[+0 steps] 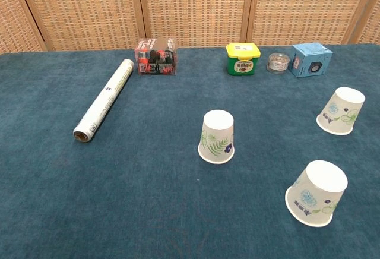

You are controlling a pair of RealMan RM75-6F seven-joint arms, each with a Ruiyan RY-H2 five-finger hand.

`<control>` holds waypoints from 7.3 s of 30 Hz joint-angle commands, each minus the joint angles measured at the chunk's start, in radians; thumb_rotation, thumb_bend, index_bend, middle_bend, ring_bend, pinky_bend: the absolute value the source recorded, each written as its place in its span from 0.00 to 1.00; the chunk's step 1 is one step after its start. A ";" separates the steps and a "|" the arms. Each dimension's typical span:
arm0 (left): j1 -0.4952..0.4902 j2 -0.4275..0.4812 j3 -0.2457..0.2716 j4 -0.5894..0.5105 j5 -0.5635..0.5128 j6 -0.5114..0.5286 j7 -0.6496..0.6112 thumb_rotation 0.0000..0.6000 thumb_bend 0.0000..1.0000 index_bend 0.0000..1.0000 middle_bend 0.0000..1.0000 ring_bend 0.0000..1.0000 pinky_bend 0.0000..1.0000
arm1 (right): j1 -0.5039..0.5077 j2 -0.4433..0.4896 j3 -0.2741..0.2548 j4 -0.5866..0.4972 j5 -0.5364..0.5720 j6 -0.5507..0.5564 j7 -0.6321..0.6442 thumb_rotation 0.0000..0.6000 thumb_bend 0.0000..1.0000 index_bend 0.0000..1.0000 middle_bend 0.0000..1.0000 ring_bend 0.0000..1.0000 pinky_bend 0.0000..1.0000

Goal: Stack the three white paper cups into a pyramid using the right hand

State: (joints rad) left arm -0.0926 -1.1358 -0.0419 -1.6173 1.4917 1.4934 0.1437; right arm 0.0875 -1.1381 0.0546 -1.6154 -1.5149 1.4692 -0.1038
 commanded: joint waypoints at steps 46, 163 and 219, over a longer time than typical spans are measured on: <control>-0.003 -0.008 -0.001 0.006 0.015 0.007 -0.008 1.00 0.21 0.00 0.00 0.00 0.00 | 0.151 -0.107 -0.074 -0.117 -0.169 -0.201 0.092 1.00 0.08 0.34 0.00 0.00 0.00; -0.012 -0.008 0.003 0.012 0.031 0.000 -0.024 1.00 0.21 0.00 0.00 0.00 0.00 | 0.542 -0.372 0.160 -0.020 0.400 -0.470 -0.289 1.00 0.08 0.60 0.03 0.00 0.00; -0.015 -0.015 0.007 0.010 0.043 0.006 -0.008 1.00 0.21 0.00 0.00 0.00 0.00 | 0.543 -0.220 0.175 -0.044 0.495 -0.388 -0.320 1.00 0.08 0.28 0.00 0.00 0.00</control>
State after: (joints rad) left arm -0.1075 -1.1500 -0.0346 -1.6067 1.5343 1.4992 0.1352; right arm 0.6281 -1.3664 0.2240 -1.6690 -1.0321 1.0889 -0.4247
